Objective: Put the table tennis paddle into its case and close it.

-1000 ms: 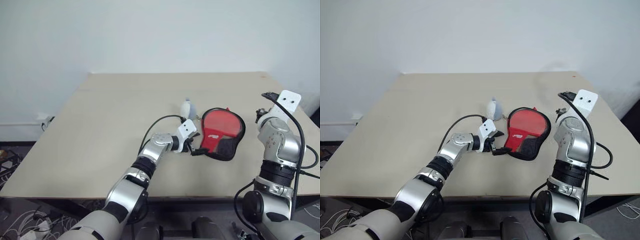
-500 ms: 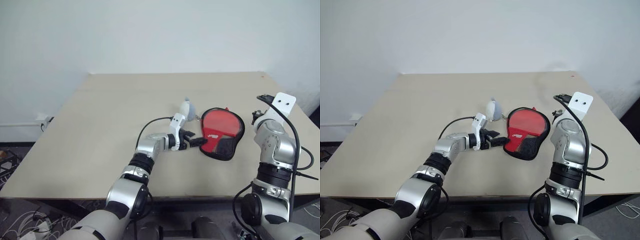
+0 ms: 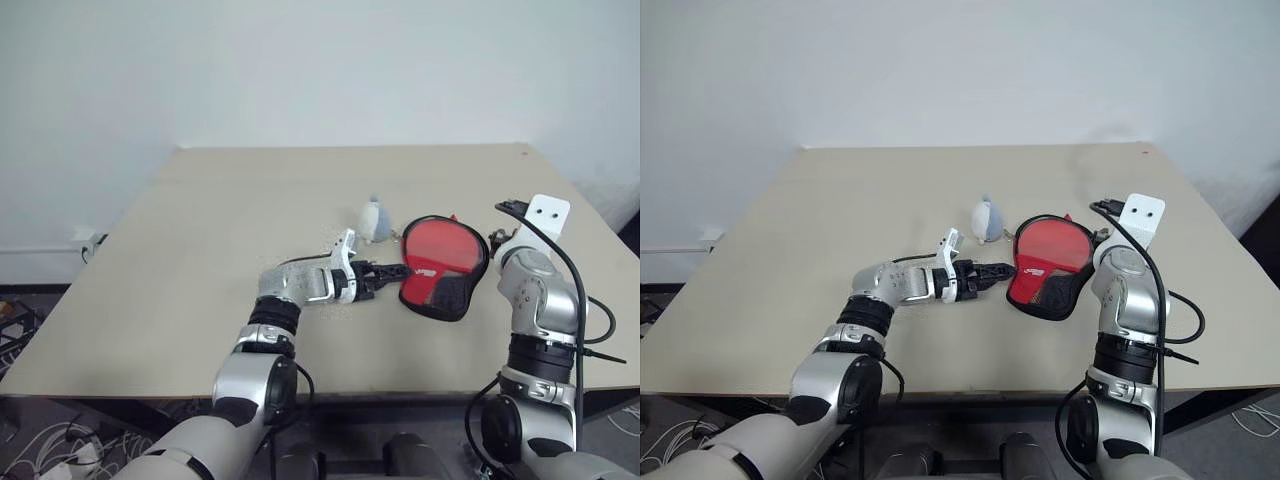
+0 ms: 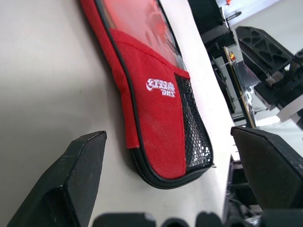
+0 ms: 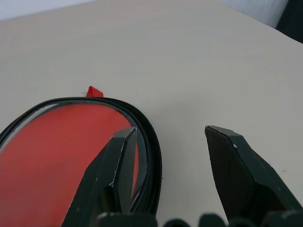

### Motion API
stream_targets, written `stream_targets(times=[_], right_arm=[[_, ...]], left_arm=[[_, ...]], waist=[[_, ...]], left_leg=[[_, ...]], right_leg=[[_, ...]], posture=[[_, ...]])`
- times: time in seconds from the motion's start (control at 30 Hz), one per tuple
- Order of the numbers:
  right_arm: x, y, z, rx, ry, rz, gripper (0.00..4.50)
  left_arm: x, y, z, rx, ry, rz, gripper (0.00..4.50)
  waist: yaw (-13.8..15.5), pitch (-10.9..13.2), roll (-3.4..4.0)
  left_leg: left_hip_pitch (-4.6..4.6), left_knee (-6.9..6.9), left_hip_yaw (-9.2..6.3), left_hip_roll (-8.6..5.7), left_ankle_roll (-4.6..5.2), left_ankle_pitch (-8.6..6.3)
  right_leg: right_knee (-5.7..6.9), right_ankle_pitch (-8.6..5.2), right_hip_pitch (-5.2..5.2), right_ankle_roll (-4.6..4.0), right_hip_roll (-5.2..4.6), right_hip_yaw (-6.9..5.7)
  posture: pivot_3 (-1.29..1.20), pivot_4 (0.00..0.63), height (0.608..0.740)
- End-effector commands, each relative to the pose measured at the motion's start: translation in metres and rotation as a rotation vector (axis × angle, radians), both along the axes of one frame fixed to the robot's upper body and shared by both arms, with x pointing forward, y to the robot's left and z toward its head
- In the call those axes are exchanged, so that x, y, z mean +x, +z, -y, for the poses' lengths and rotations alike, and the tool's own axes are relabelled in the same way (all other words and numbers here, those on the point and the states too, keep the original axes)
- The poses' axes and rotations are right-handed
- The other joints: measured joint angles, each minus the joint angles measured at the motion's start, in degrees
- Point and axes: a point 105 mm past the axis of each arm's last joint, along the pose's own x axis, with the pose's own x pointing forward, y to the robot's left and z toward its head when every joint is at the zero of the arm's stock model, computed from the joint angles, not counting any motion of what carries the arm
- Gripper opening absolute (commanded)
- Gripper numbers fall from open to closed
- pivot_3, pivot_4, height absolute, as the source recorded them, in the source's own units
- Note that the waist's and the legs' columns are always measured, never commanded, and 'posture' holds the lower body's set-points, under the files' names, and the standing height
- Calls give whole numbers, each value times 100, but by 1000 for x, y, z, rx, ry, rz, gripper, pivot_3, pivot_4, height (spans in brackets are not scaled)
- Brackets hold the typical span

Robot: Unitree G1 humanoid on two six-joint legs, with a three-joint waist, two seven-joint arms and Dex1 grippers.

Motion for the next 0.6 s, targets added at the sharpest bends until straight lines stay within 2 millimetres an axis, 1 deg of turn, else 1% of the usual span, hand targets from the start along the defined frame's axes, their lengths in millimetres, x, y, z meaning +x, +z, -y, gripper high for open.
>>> stream_targets(times=[0.03, 0.2, 0.47, 0.6], right_arm=[[2, 18, -1, -21, 4, 70, 2480], [1, 17, -1, -17, 1, 72, 2480], [-1, 13, -5, -4, -4, 74, 2480], [-3, 11, -5, 6, -16, 75, 2480]], left_arm=[[2, 15, 8, -46, -4, -16, 4500], [-5, 7, 16, -30, -17, -72, 4500], [-8, 2, 29, -46, -14, -117, 4500], [-9, 1, 31, -52, -18, -133, 4500]], waist=[[0, 0, 0], [0, 0, 0], [5, 0, 0], [9, 0, 0]], left_leg=[[0, -1, 0, 0, 0, 0], [0, -2, 0, 0, -1, 0], [2, -1, 0, -2, -13, 7], [2, -1, -1, -3, -14, 7]], right_leg=[[0, 0, 0, 0, 0, 0], [-1, 0, -1, 0, 0, 0], [0, 0, 4, -1, 0, 0], [-1, 0, 5, 0, 0, 0]], posture=[[0, 0, 740], [0, 0, 740], [0, 0, 740], [0, 0, 740]])
